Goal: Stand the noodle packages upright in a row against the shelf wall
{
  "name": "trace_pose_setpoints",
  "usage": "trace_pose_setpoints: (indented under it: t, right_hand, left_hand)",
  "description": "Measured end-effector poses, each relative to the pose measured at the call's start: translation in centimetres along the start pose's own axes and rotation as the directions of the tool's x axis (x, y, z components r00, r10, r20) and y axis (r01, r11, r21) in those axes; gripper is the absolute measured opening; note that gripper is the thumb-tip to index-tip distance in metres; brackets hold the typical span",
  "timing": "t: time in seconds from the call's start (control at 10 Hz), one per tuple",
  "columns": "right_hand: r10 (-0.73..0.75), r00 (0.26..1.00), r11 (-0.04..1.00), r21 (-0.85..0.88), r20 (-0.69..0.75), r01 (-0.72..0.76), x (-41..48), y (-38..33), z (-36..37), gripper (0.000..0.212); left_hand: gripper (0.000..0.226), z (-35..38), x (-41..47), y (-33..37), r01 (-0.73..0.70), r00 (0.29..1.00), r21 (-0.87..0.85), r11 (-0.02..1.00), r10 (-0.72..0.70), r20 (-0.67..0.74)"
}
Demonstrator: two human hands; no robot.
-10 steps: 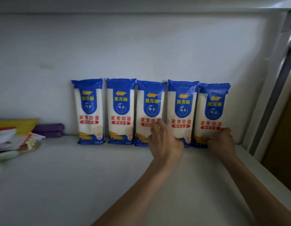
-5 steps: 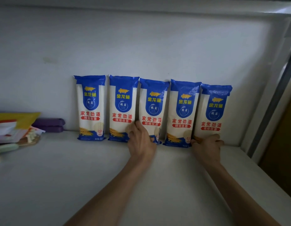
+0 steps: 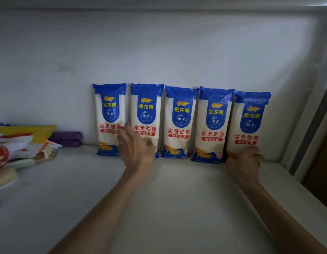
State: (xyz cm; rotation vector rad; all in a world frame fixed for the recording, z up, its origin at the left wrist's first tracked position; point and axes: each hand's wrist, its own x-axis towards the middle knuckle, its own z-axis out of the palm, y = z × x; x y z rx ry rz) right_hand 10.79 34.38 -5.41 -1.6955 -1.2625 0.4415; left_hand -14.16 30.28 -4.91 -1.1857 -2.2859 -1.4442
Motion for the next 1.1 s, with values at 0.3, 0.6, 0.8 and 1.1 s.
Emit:
trace_pose_setpoints:
  t: [0.3, 0.6, 0.8, 1.1]
  right_hand:
    - [-0.062, 0.991, 0.998, -0.021, 0.118, 0.065, -0.2, 0.1, 0.1, 0.088]
    - [-0.067, 0.989, 0.995, -0.061, 0.130, 0.075, -0.4, 0.1, -0.1, 0.089]
    - [-0.059, 0.989, 0.996, -0.060, 0.138, 0.067, -0.2, 0.3, 0.1, 0.090]
    - [-0.075, 0.994, 0.997, 0.019, 0.081, 0.073, -1.8, 0.3, -3.6, 0.051]
  left_hand:
    - [0.119, -1.8, 5.6, -8.9, 0.359, 0.929, -0.133, 0.924, -0.340, 0.149]
    - [0.076, -1.9, 5.7, -8.8, 0.250, 0.953, -0.193, 0.949, -0.206, 0.221]
    - [0.079, -1.8, 5.5, -8.5, 0.256, 0.951, -0.179, 0.950, -0.215, 0.221]
    - [0.071, -6.1, 5.0, -6.3, 0.275, 0.944, -0.161, 0.948, -0.234, 0.234]
